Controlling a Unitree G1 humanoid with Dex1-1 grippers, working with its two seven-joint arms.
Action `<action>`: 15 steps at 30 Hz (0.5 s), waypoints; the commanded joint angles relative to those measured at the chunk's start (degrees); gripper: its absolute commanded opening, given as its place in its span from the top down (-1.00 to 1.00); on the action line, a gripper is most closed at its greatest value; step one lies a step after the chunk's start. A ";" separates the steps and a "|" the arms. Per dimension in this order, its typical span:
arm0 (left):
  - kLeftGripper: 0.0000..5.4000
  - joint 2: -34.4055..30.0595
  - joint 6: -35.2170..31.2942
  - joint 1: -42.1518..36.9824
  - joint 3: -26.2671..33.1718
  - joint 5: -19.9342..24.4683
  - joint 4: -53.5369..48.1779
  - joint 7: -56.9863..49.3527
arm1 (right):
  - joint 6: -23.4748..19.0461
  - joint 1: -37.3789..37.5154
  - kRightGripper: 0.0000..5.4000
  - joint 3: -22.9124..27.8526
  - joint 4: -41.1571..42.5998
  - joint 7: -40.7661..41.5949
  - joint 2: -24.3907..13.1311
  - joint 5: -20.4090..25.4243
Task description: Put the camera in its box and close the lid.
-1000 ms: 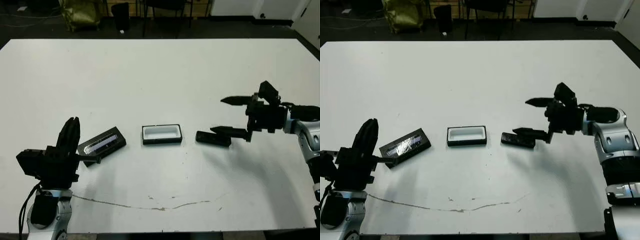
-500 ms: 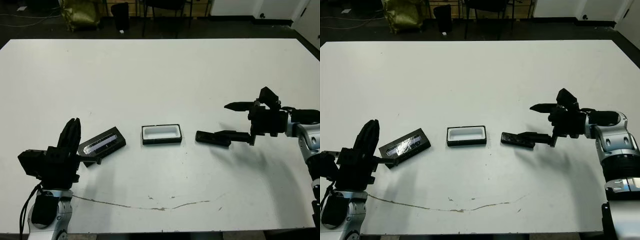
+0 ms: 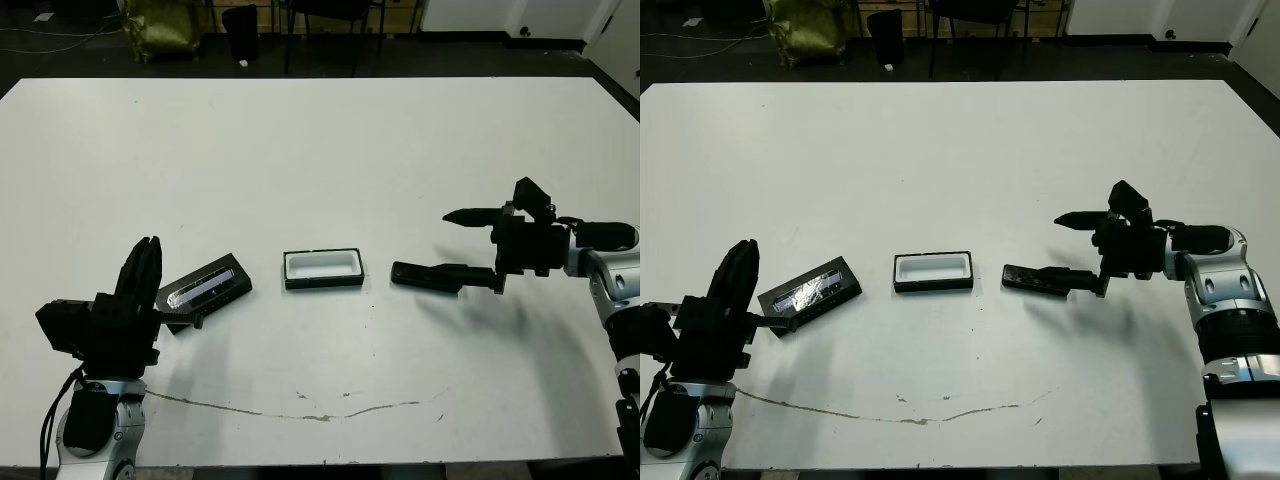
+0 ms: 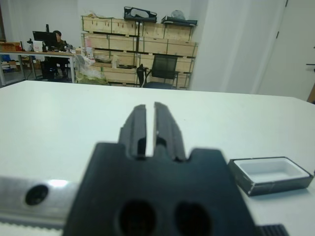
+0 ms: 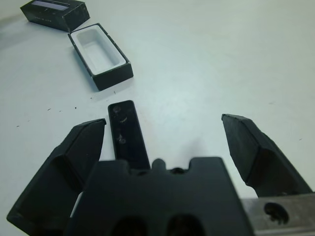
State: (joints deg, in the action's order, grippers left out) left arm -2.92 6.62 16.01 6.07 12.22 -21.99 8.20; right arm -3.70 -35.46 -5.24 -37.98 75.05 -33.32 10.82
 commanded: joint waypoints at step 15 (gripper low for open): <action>1.00 -0.35 -0.33 1.01 0.18 -0.09 0.86 0.19 | 2.96 5.82 -1.00 0.29 1.00 -0.66 1.99 0.44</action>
State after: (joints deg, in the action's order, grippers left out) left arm -2.94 6.58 16.25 6.08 12.21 -21.95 8.22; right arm -1.43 -30.73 -4.75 -37.26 74.64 -31.59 11.95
